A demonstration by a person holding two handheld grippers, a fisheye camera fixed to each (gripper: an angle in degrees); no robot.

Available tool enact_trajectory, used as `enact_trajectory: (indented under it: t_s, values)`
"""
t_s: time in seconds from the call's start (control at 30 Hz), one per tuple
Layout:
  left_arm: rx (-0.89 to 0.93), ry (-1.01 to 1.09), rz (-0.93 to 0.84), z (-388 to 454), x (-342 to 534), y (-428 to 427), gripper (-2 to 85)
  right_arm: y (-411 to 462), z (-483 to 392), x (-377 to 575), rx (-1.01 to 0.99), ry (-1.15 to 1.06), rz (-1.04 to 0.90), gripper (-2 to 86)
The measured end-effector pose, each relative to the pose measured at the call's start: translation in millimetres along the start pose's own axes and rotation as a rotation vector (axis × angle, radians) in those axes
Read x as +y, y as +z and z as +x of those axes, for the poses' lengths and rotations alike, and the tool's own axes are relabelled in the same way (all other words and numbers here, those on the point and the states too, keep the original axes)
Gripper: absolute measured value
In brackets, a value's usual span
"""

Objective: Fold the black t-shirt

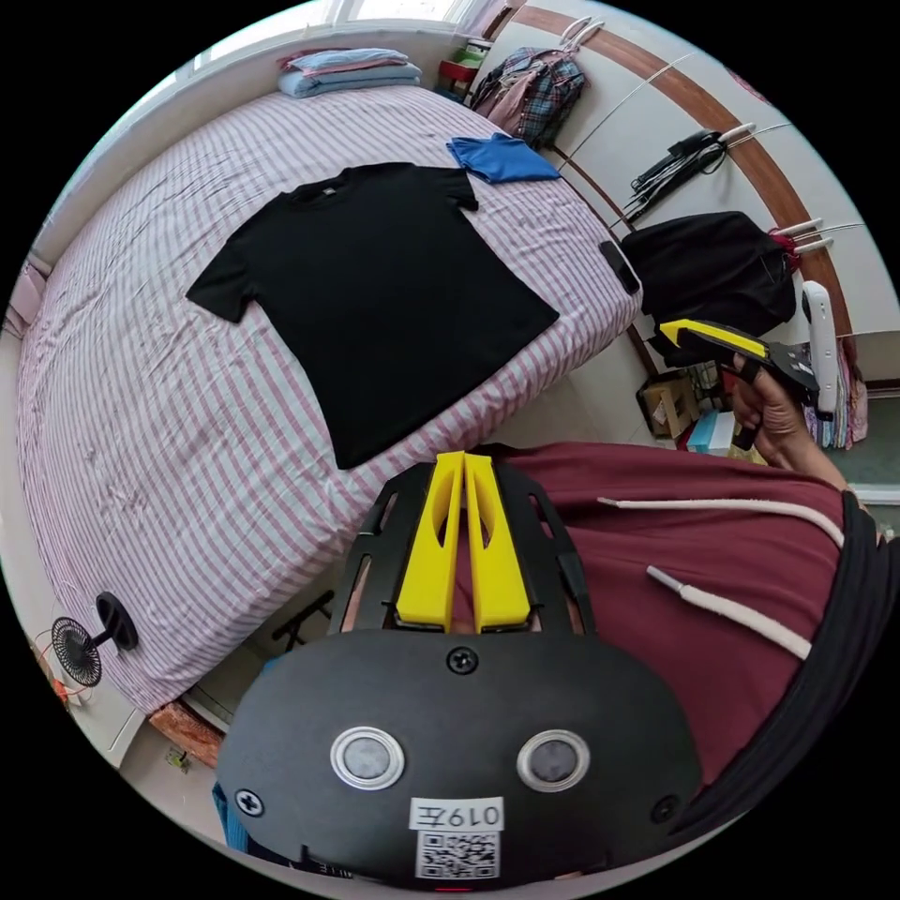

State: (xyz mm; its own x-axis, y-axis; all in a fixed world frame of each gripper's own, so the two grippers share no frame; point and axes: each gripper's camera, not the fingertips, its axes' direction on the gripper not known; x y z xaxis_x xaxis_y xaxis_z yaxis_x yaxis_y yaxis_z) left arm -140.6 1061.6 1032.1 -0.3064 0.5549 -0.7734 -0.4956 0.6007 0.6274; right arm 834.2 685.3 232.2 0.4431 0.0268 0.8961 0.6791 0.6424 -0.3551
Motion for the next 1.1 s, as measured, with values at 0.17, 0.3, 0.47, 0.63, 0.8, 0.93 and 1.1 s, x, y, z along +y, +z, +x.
enact_trajectory:
  t_s: [0.17, 0.3, 0.47, 0.63, 0.8, 0.93, 1.1]
  values:
    - [0.021, -0.142, -0.042, 0, -19, 11, 0.5, 22, 22, -41, 0.006, -0.008, -0.011, -0.4]
    - [-0.041, -0.246, -0.002, -4, -23, 11, 0.6, 56, 56, -83, 0.033, -0.004, -0.026, 2.9]
    - [-0.125, -0.351, 0.027, -10, -29, 11, 0.6, 93, 68, -130, 0.152, -0.129, -0.046, 3.9]
    - [-0.163, -0.365, 0.046, -8, -43, 2, 0.6, 134, 89, -184, 0.117, -0.064, -0.105, 5.3]
    - [-0.166, -0.383, 0.027, -17, -56, -3, 0.6, 179, 100, -236, 0.079, -0.028, -0.214, 6.3]
    - [-0.192, -0.402, -0.014, -34, -59, -8, 0.6, 209, 109, -285, 0.046, 0.026, -0.273, 6.3]
    - [-0.213, -0.459, -0.032, -63, -58, -21, 0.7, 229, 115, -342, 0.037, 0.046, -0.309, 5.2]
